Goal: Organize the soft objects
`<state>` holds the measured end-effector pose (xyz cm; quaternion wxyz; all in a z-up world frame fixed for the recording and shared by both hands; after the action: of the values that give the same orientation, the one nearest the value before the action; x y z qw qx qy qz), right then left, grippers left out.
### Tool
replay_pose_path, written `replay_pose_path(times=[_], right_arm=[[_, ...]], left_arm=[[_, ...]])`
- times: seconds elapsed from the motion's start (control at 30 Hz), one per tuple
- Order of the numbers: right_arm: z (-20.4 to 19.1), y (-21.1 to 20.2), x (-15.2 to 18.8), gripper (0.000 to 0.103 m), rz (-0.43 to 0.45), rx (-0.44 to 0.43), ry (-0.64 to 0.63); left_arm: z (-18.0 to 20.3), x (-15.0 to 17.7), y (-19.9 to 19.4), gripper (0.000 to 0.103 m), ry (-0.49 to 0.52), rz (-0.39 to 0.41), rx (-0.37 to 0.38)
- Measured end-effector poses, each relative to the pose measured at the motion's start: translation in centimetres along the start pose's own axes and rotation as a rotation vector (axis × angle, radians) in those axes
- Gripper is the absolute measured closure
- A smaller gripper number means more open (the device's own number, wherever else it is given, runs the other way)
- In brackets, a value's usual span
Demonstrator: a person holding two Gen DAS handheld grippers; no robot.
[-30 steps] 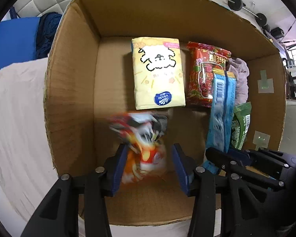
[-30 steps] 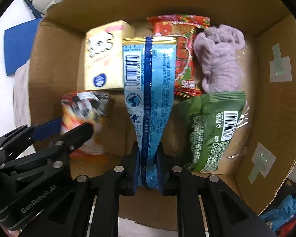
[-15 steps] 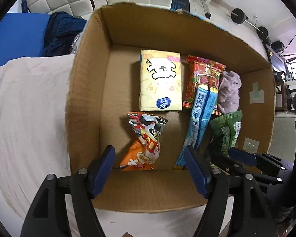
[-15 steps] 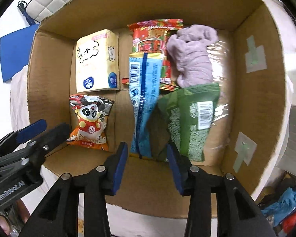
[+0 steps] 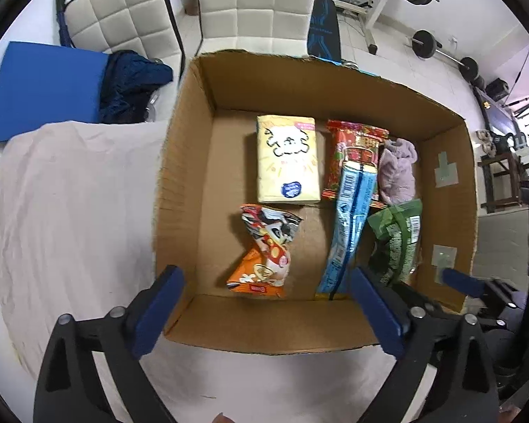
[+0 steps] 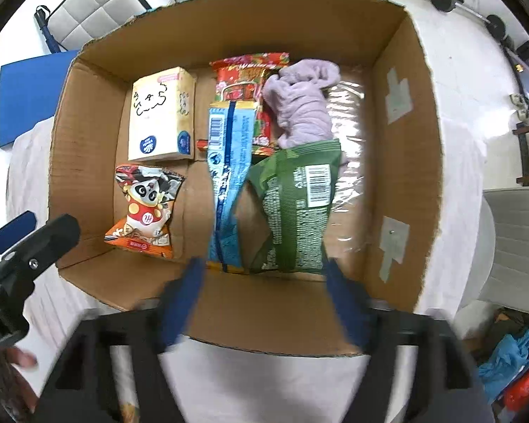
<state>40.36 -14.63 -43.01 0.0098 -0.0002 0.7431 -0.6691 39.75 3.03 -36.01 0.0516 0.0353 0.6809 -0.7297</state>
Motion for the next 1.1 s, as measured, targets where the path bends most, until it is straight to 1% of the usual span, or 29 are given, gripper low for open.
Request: replay_pose_path(times=[0.13,0.17,0.2,0.23,0.4,0.53,0.63,0.7,0.87,1.0,1.1], right_arm=[[0.9,-0.8,0.2,0.014,0.038,0.061,0.006],[1.1,-1.1,0.3,0.011,0.050,0.074,0.007],[1.2,-1.3,0.3,0.006,0.058,0.085,0.007],[1.4,-1.6,0.3,0.005,0.064,0.090,0.008],[1.6,-3.2,1.2,0.004,0.097,0.082,0.018],[1.4,-5.8,2.6,0.004,0.147,0.064,0.016],[1.1,-8.2,4.0,0.001,0.199,0.058,0.006],[1.0,-10.4,5.5,0.000,0.238,0.049,0.001],[0.7,-14.5,9.0,0.000,0.300,0.039,-0.019],[1.2,-18.5,12.8,0.000,0.347,0.028,-0.015],[1.8,-20.9,14.8,0.000,0.375,0.019,-0.003]], left_arm=[[-0.3,0.1,-0.6,0.004,0.010,0.043,-0.046],[-0.3,0.1,-0.7,0.004,0.013,0.050,-0.054],[-0.3,0.2,-0.9,0.004,0.015,0.058,-0.061],[-0.3,0.2,-1.1,0.004,0.016,0.065,-0.064],[-0.2,0.8,-2.9,0.004,0.017,0.113,-0.077],[0.4,1.9,-6.2,0.004,0.033,0.192,-0.099],[0.8,3.2,-9.2,0.004,0.029,0.253,-0.101],[1.2,4.4,-11.0,0.004,0.025,0.281,-0.084],[1.9,7.5,-14.9,0.004,0.037,0.318,-0.085],[2.2,9.9,-18.1,0.004,0.037,0.347,-0.074],[2.4,11.5,-20.6,0.004,0.033,0.380,-0.076]])
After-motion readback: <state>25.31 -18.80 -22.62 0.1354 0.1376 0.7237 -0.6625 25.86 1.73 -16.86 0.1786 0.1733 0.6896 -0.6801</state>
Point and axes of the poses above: each gripper's, at about its wrist camera, not at the fingertips, and y roughly the way its jaws point, z to its right, x to its underside, the point moved 9 cm from there along y, roughly the way its jaws point, and after that the axes turned 1 degree about -y, right-handed, at the moved point
